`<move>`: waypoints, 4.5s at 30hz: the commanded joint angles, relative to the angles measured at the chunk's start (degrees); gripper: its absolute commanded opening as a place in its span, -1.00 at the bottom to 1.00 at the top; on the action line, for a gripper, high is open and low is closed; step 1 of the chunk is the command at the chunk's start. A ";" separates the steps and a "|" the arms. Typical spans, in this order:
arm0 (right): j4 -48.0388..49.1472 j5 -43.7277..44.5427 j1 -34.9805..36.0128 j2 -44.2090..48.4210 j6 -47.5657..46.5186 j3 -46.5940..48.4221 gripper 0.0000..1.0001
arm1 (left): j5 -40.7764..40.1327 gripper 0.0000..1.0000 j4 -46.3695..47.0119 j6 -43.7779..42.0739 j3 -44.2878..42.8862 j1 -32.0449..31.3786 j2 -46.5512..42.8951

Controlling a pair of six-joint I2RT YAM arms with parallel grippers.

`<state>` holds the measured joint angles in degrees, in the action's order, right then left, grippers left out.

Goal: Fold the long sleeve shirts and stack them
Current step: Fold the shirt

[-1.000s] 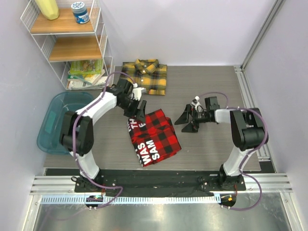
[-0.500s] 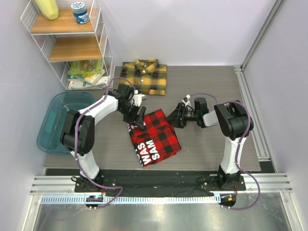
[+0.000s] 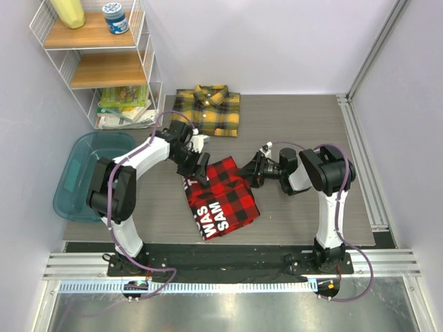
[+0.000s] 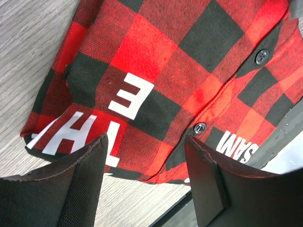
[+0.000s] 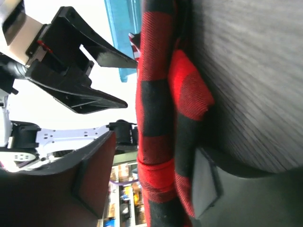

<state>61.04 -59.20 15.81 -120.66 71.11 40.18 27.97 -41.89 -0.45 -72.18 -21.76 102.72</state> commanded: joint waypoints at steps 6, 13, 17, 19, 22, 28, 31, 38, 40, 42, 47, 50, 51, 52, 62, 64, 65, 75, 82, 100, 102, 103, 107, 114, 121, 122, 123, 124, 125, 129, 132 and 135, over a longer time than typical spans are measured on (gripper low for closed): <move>3.68 -4.51 -2.52 0.06 7.47 1.39 -0.98 | 2.43 0.50 1.90 2.29 -0.94 1.54 -1.99; -87.84 5.73 -10.19 19.32 -59.87 25.25 -0.98 | 4.99 1.00 1.99 1.51 -1.03 3.21 -10.25; -110.92 17.60 -10.98 21.61 -75.57 43.52 -0.98 | 4.29 1.00 1.29 0.71 -1.21 3.30 -12.89; -119.80 25.31 -11.07 21.35 -80.14 49.78 -0.98 | 3.68 0.99 0.67 -1.20 -1.12 3.30 -13.51; -129.22 33.86 -9.67 18.45 -87.53 62.26 -0.98 | 2.80 1.00 0.93 -1.84 -0.25 3.56 -14.47; -123.46 61.45 6.66 23.17 -92.29 57.23 -0.97 | 0.78 0.99 2.95 -1.84 2.92 4.44 -15.70; -113.00 72.45 18.43 27.39 -90.10 41.42 -0.98 | 0.51 1.00 4.00 -0.52 3.89 6.20 -15.70; -95.24 81.17 35.85 22.15 -82.11 22.13 -0.98 | 5.60 1.00 3.40 2.56 3.98 13.05 -13.07; -93.30 79.68 37.79 19.34 -80.35 23.61 -0.83 | 5.96 0.99 3.22 2.29 4.07 13.15 -13.15; -91.89 78.63 38.33 16.52 -79.90 25.55 -0.70 | 5.79 1.00 3.74 1.77 5.11 13.23 -14.29; -88.46 81.52 37.98 12.22 -81.74 33.46 -0.66 | 4.55 0.99 8.22 3.87 8.98 14.63 -17.81; -90.64 79.17 37.62 9.13 -82.10 37.33 0.49 | 5.17 1.00 10.33 7.38 9.87 15.86 -17.64; -91.52 76.63 37.62 10.61 -81.92 38.12 0.66 | 7.43 1.00 10.86 8.52 9.96 16.39 -17.38; -93.27 70.34 37.54 12.01 -81.57 39.26 0.73 | 8.67 1.00 11.21 10.62 10.30 17.18 -17.29; -102.25 40.73 19.01 30.66 -79.63 39.19 0.24 | 14.14 1.00 27.55 25.31 22.95 13.07 -22.56; -105.14 40.40 15.57 31.79 -80.87 35.77 0.17 | 13.70 0.83 30.53 29.70 24.19 9.74 -20.55; -105.16 39.26 14.95 32.59 -81.13 34.27 0.14 | 13.43 0.74 33.34 31.37 24.80 8.67 -19.49; -99.27 35.55 14.95 29.26 -77.00 31.62 -0.10 | 15.10 -0.23 46.36 45.62 18.84 0.14 -0.16; -99.62 37.23 8.99 29.17 -80.24 31.09 -0.16 | 15.81 -0.12 52.26 51.07 17.08 -2.23 4.77; -104.19 27.91 -4.66 19.51 -88.08 21.43 -0.48 | 11.32 -0.03 35.74 31.48 -1.65 -0.57 16.48; -103.14 20.49 -4.21 19.67 -86.07 20.99 -0.48 | 10.97 0.21 34.60 30.51 1.15 1.97 12.00; -102.35 18.70 -2.30 20.11 -82.40 20.47 -0.48 | 10.80 0.26 33.38 30.16 2.30 3.11 10.24; -93.52 10.52 7.78 21.08 -70.47 17.83 -0.33 | 10.53 0.46 26.78 28.05 7.05 10.75 0.06; -84.32 1.10 6.26 21.61 -61.17 29.85 -0.06 | 13.59 0.39 15.26 26.64 13.99 13.59 -9.89; -97.59 23.76 -1.75 11.09 -83.31 46.90 -0.12 | 16.77 0.28 12.09 25.06 16.73 7.89 -8.06; -97.86 26.39 -2.27 10.02 -84.11 47.09 -0.12 | 16.86 0.29 12.01 24.62 16.64 6.65 -7.80; -97.95 27.29 -2.97 8.79 -85.86 47.27 -0.13 | 17.03 0.31 12.09 24.44 16.72 5.34 -7.45; -98.21 28.77 -3.16 7.82 -86.57 47.27 -0.14 | 17.03 0.32 12.27 24.36 16.81 2.80 -6.83; -98.47 29.66 -3.33 6.33 -87.19 47.09 -0.14 | 16.86 0.33 12.97 24.18 16.99 1.56 -6.39; -99.79 32.30 -3.77 5.79 -89.48 43.94 -0.16 | 15.37 0.29 14.20 24.18 16.55 -2.84 -3.06; -100.85 33.27 -3.86 7.71 -91.41 38.41 -0.21 | 14.66 0.17 13.16 22.52 13.84 -3.03 1.33; -101.81 33.01 -3.86 10.87 -91.85 32.43 -0.21 | 15.71 -0.11 8.78 19.44 9.97 -2.85 6.87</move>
<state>-35.68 -29.02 11.64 -114.48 -17.28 78.67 42.50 -28.95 23.42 -56.93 -25.32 104.25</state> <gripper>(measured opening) 0.397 0.562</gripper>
